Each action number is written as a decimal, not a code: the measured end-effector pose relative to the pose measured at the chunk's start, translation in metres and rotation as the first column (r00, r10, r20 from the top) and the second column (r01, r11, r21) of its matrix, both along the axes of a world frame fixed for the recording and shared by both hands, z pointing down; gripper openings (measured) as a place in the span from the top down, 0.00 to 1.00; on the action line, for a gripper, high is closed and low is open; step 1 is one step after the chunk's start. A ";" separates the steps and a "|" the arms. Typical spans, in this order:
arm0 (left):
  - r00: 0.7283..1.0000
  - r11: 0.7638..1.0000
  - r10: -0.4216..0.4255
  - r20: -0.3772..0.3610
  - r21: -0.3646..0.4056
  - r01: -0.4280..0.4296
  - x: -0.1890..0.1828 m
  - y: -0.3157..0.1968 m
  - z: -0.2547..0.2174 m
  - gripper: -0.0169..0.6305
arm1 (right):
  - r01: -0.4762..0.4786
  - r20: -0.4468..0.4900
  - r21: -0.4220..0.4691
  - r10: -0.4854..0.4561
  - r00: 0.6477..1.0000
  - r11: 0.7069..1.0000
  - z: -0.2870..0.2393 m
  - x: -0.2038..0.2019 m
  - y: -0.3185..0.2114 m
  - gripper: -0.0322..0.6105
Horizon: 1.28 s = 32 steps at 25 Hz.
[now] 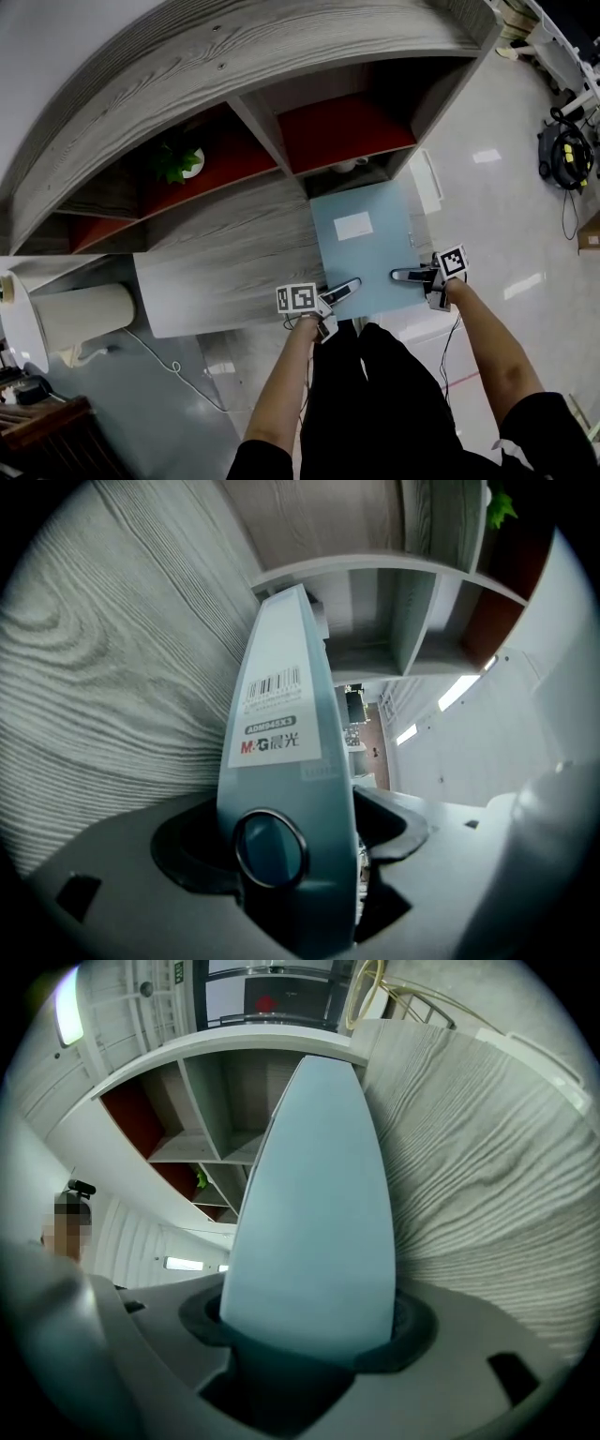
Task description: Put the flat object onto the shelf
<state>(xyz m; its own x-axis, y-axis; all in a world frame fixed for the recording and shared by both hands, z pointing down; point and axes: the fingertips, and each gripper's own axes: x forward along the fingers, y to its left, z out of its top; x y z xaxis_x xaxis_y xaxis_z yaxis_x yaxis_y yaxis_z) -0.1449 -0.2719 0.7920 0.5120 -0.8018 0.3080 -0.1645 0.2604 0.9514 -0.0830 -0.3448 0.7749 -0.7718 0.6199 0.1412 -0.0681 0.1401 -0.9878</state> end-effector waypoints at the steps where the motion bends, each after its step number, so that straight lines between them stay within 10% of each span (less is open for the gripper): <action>1: 1.000 1.000 -0.008 -0.007 -0.004 0.008 -0.001 -0.001 0.001 0.43 | -0.003 -0.005 -0.001 0.003 1.000 1.000 0.001 -0.002 -0.002 0.49; 32: 0.993 0.989 -0.077 0.088 -0.117 0.087 -0.029 -0.029 0.007 0.41 | 0.012 -0.230 0.115 0.015 0.973 0.993 0.032 -0.018 -0.046 0.38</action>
